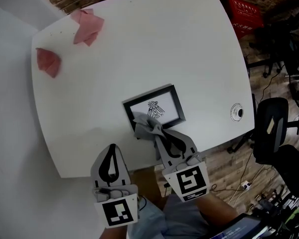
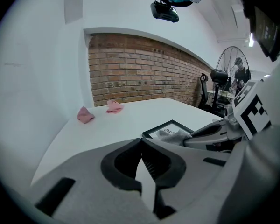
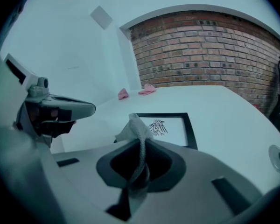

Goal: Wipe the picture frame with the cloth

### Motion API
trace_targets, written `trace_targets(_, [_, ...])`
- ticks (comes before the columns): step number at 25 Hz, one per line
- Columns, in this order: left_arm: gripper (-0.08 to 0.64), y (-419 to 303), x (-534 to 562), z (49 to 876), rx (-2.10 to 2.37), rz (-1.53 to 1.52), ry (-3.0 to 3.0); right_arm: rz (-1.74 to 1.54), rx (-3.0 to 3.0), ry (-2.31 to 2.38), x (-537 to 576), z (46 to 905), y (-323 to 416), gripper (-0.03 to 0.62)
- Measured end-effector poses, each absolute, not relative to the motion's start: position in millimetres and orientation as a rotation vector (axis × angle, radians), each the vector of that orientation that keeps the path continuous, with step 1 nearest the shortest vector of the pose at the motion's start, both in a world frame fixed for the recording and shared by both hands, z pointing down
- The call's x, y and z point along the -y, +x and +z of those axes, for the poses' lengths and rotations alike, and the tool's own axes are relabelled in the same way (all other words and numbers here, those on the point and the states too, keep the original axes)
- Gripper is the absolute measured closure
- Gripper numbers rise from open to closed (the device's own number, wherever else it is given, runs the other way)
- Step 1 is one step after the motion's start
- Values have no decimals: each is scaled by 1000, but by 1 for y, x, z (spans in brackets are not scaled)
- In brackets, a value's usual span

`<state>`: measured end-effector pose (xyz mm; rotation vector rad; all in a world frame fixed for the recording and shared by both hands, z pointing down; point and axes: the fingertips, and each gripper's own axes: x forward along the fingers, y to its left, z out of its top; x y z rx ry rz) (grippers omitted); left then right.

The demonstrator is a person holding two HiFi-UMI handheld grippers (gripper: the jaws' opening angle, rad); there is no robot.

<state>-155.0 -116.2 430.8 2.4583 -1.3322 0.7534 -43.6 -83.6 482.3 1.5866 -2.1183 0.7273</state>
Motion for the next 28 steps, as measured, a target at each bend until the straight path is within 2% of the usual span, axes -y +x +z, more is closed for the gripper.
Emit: trace_targets(28, [551, -86, 109, 415, 1287, 755, 2537, 748, 1975, 1761, 62, 480, 57, 557])
